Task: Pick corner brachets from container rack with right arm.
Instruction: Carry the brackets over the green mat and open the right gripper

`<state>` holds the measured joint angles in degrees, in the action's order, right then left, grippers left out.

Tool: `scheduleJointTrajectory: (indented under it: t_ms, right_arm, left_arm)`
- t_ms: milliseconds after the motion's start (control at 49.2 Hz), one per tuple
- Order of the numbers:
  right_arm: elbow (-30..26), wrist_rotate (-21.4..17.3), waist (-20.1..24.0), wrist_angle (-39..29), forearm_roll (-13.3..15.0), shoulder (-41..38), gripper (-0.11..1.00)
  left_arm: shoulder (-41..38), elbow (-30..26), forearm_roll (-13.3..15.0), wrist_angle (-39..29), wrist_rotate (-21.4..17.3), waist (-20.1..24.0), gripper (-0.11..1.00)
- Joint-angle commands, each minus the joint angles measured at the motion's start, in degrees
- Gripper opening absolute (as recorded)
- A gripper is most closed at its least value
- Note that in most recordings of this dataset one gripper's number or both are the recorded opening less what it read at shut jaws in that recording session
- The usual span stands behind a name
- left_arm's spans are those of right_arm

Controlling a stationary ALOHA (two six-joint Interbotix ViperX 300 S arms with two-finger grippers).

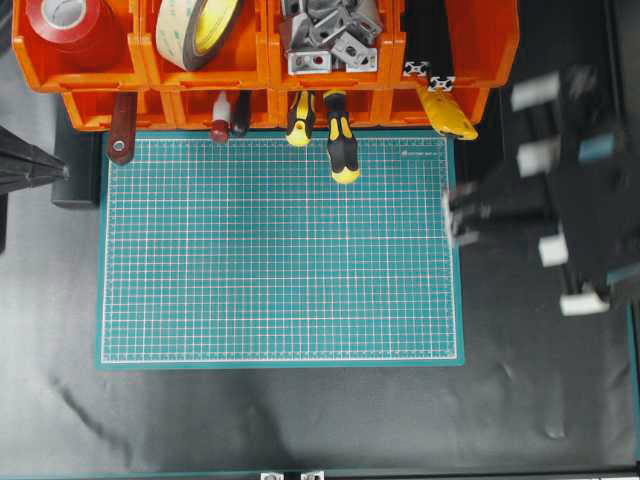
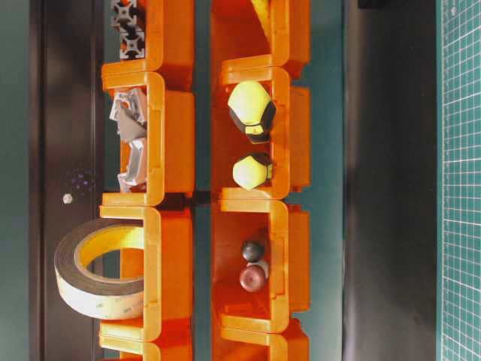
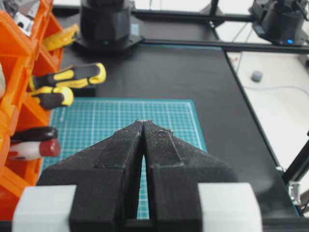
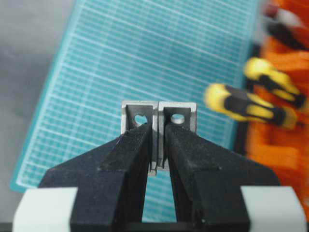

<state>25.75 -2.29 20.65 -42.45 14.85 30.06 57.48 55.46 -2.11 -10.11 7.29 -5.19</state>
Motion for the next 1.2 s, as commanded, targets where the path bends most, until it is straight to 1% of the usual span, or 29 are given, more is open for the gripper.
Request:
scheduleJointTrajectory:
  t_ms: [0, 81, 224, 305, 447, 589, 691, 793, 1016, 1179]
  right_arm:
    - [2.64, -0.97, 1.67, 5.54, 0.53, -1.05, 0.09]
    - [3.69, -0.97, 2.64, 5.62, 2.29, -4.75, 0.09]
    - [3.78, -1.05, 3.25, 6.06, 6.94, -12.39, 0.09]
    - [3.08, -1.05, 3.34, 7.21, 9.58, -16.79, 0.09]
    - [1.93, -1.23, 3.25, 10.02, 15.56, -24.26, 0.09]
    - [-0.09, -1.23, 2.46, 11.6, 19.16, -31.46, 0.09]
    - [-2.37, -0.79, 1.23, 12.48, 20.83, -35.68, 0.09]
    - [-3.96, -0.79, 0.09, 13.8, 21.62, -38.32, 0.09]
    - [-4.48, -1.23, -1.58, 17.84, 21.53, -39.64, 0.09]
    - [-4.04, -1.23, -1.76, 19.16, 21.45, -39.99, 0.09]
  left_arm:
    - [-0.26, -1.41, -0.18, 0.18, 0.18, -0.18, 0.0]
    - [-0.26, -1.05, -0.09, 0.18, 0.0, -0.26, 0.0]
    - [-0.09, -0.97, -0.09, 0.18, 0.0, -0.18, 0.0]
    - [0.09, -0.97, -0.09, 0.18, 0.18, -0.26, 0.0]
    - [0.09, -0.97, -0.09, 0.18, 0.18, -0.35, 0.0]
    - [-0.26, -0.79, -0.18, 0.26, 0.18, -0.44, 0.0]
    - [-0.18, -0.88, -0.18, 0.53, 0.09, -0.35, 0.0]
    - [0.18, -0.97, -0.09, 0.62, 0.09, -0.35, 0.0]
    - [0.53, -0.97, -0.18, 0.79, 0.09, -0.35, 0.0]
    - [0.26, -0.79, -0.18, 0.79, 0.0, -0.35, 0.0]
